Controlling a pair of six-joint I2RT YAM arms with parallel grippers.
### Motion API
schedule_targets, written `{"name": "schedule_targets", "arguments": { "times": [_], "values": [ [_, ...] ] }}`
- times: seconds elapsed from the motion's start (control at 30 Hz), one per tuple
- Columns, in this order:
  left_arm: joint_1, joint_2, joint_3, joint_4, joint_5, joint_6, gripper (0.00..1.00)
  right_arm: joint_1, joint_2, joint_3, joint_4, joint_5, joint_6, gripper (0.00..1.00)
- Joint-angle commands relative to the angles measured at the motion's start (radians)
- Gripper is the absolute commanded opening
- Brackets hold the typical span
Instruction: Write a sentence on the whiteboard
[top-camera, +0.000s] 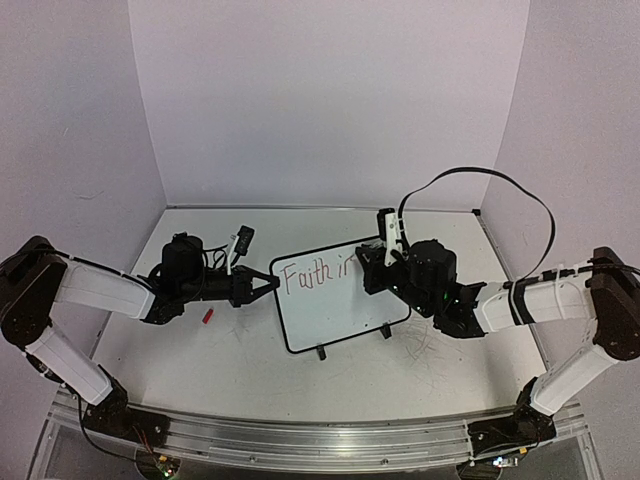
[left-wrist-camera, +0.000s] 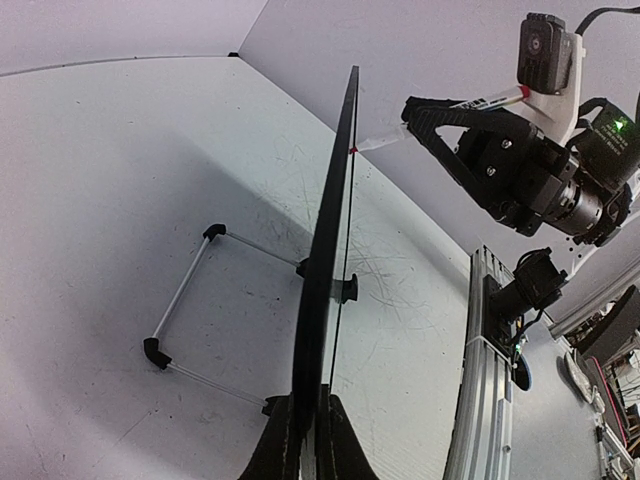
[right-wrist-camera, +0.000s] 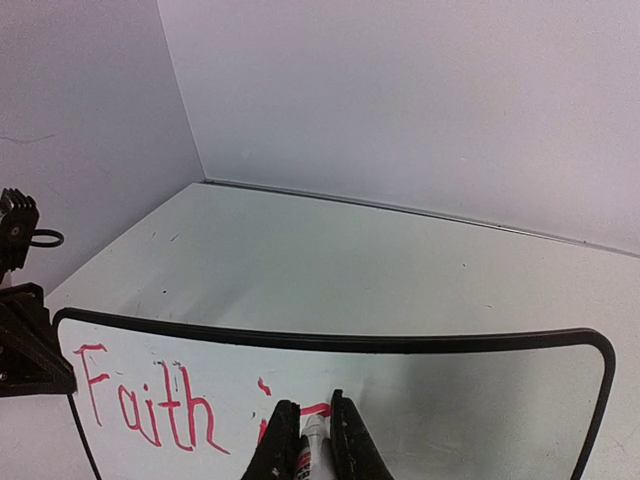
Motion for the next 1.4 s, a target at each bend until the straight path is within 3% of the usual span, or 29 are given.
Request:
{"name": "schedule_targets", "arguments": {
  "times": [0.0,1.37],
  "values": [
    [0.000,-0.035,0.029,-0.007,-0.011,0.030,0.00,-0.008,0.016,-0.019,-0.025,-0.007,0.023,0.00],
    [-0.002,-0.038,0.024,-0.011,-0.018,0.034,0.00,-0.007,-0.006,-0.072,-0.061,0.011,0.047,0.00]
  ]
}}
